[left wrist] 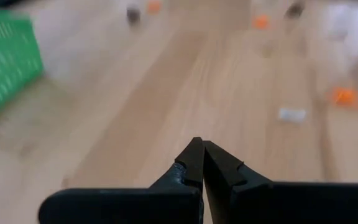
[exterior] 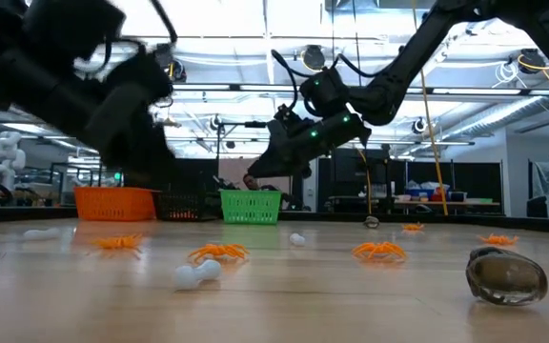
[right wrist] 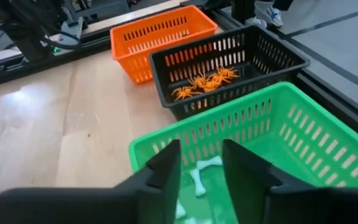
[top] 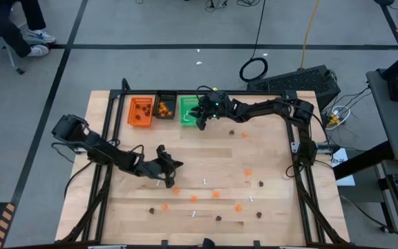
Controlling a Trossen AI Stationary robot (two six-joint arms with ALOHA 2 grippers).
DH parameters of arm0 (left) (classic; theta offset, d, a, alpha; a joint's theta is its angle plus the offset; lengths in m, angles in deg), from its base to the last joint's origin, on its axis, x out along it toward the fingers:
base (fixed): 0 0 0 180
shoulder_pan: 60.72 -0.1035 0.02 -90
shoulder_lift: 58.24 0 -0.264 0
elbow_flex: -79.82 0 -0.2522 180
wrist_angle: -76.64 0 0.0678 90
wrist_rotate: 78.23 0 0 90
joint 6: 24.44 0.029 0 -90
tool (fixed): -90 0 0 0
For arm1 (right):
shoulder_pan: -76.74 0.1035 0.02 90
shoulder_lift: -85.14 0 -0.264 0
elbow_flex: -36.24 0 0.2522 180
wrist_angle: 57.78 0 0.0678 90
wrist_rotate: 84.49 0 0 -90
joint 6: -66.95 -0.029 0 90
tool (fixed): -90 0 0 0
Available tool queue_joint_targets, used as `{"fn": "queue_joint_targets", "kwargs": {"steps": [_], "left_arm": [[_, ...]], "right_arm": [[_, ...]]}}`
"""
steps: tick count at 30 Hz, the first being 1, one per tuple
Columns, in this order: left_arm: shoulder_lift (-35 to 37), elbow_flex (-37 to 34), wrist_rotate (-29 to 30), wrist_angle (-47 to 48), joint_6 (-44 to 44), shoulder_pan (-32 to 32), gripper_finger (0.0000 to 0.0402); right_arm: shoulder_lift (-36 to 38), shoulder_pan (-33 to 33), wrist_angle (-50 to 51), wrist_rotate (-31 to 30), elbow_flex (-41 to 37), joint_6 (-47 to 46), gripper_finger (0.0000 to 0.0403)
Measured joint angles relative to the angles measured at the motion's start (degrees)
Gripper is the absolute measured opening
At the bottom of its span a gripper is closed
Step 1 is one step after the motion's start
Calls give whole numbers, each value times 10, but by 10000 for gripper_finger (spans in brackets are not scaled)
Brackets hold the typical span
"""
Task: Sort Halloween decoration
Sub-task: Put the white bone toy into the green bin, then put the orange spider toy into the black bin
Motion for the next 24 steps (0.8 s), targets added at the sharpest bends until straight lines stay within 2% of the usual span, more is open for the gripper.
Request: {"fn": "queue_joint_targets", "kwargs": {"steps": [3,6,11,15,17,19,22,24], "left_arm": [[56,10,8,21,42,-6,8],[134,29,43,84,74,-26,8],[265,96,85,305,115,-82,8],[302,143,88,451,192,-151,8],[301,151,52,473,254,-196,9],[301,152,-20,486,308,-245,14],[283,152,-126,490,333,-310,37],[272,151,-149,505,353,-338,60]], "right_arm": [[4,7,-8,0,0,7,143],[22,17,4,1,0,15,166],[80,62,121,0,0,66,174],[122,131,160,0,-38,103,168],[134,172,143,0,-68,109,165],[136,212,115,0,-93,115,165],[135,268,76,-2,-123,117,165],[135,303,53,-28,-136,119,165]]}}
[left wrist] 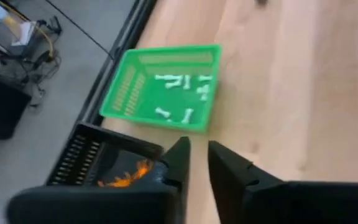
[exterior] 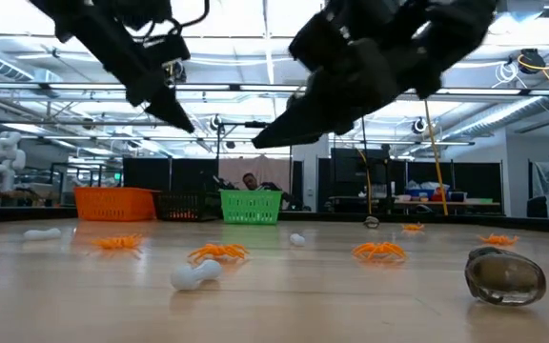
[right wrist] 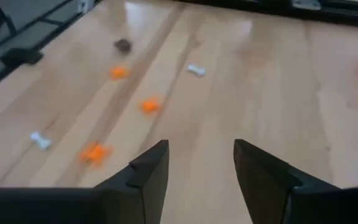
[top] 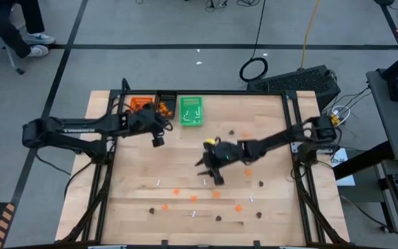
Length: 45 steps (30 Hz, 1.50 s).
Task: Sort Halloween decoration
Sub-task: Put the orange spider toy into the black bin
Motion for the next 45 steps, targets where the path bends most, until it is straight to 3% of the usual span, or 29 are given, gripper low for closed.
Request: {"fn": "queue_joint_targets", "kwargs": {"steps": [4,9,16,28,38,45], "left_arm": [[-38,0,-25,12,50,-39,110],[-111,1,-37,-12,73,-77,146],[-169,0,-28,-13,83,-97,148],[-172,1,-8,-26,132,-122,148],[-172,1,-90,-20,138,-161,148],[-173,1,-92,-25,143,-161,148]], "right_arm": [[0,59,2,-62,-10,17,165],[0,96,-6,-80,-10,36,165],[0,108,-14,-80,-10,40,165],[0,109,-13,-80,-10,40,165],[0,109,-12,-80,-10,40,165],[0,109,-12,-80,-10,40,165]]}}
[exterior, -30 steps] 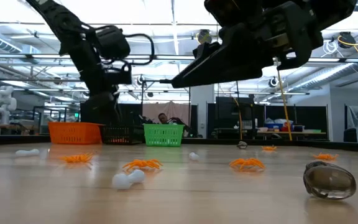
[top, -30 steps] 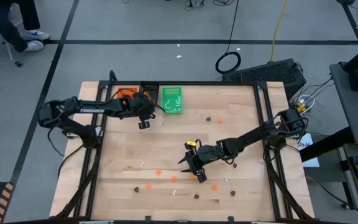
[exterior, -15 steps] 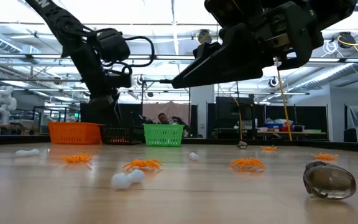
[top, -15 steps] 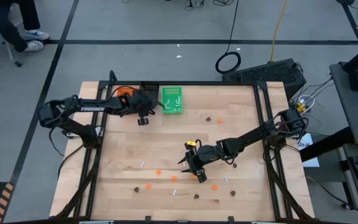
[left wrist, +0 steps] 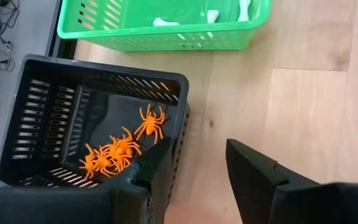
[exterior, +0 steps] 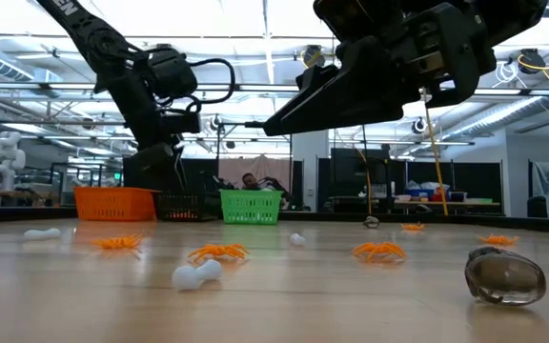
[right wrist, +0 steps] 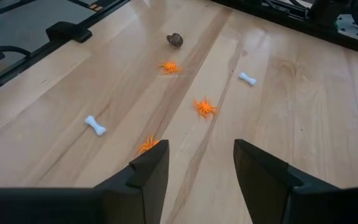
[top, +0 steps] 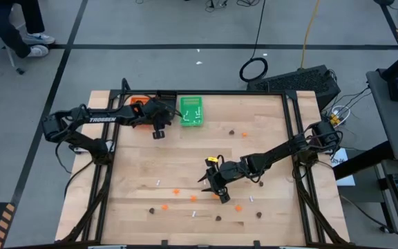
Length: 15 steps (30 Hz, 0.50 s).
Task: Sort Halloween decoration
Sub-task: Put the orange spider toy into the black bin
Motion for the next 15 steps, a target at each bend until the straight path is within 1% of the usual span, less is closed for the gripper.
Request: {"fn": "queue_joint_targets", "kwargs": {"steps": [3,7,11,15], "left_arm": [[-19,0,20,-7,-2,0,148],[-44,0,62,-2,-5,9,148],[-46,0,69,-2,-9,29,148],[-46,0,78,-3,-34,44,148]], "right_arm": [[0,0,0,0,0,0,165],[0,4,0,0,0,0,165],[0,9,1,0,0,0,165],[0,10,1,1,0,1,165]]}}
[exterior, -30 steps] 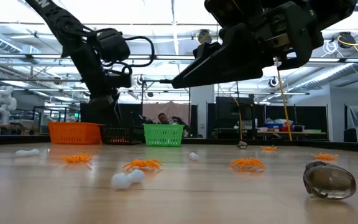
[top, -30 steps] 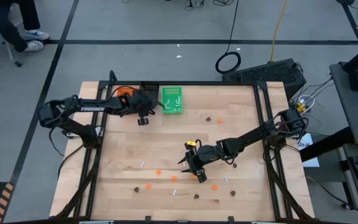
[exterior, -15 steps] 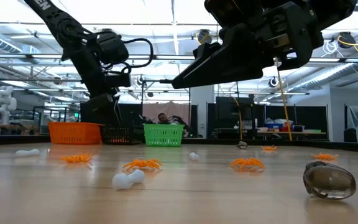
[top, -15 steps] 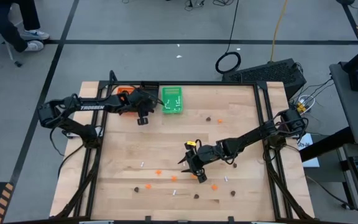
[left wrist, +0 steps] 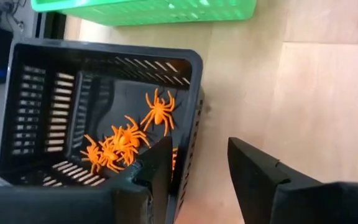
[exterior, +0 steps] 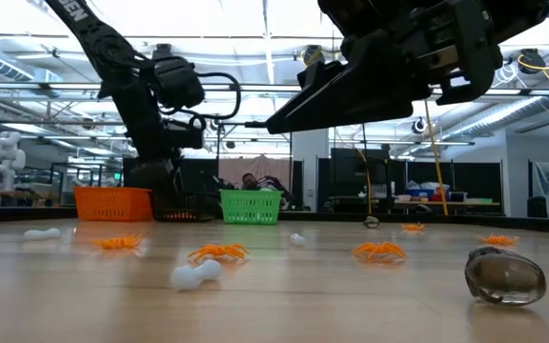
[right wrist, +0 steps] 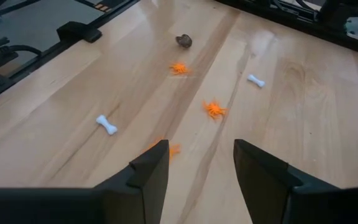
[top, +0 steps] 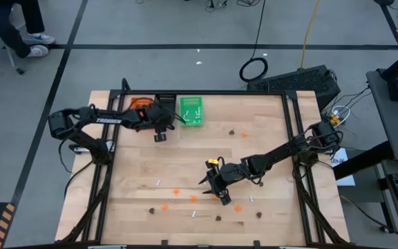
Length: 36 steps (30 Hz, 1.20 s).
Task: Sort Halloween decoration
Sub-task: Put the orange spider toy into the black bin
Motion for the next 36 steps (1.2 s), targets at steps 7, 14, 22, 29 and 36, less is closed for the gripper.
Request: {"fn": "queue_joint_targets", "kwargs": {"steps": [7,14,22,29,36], "left_arm": [[0,0,0,9,-22,33,148],[0,0,15,11,-33,52,148],[22,20,94,35,-34,97,148],[81,79,85,153,-176,153,148],[112,79,-3,175,-337,276,148]], "right_arm": [[0,0,0,0,0,0,165],[0,0,0,0,0,-1,165],[0,0,1,0,0,-2,165],[0,-1,20,0,0,-3,165],[0,0,37,2,0,-15,165]]}}
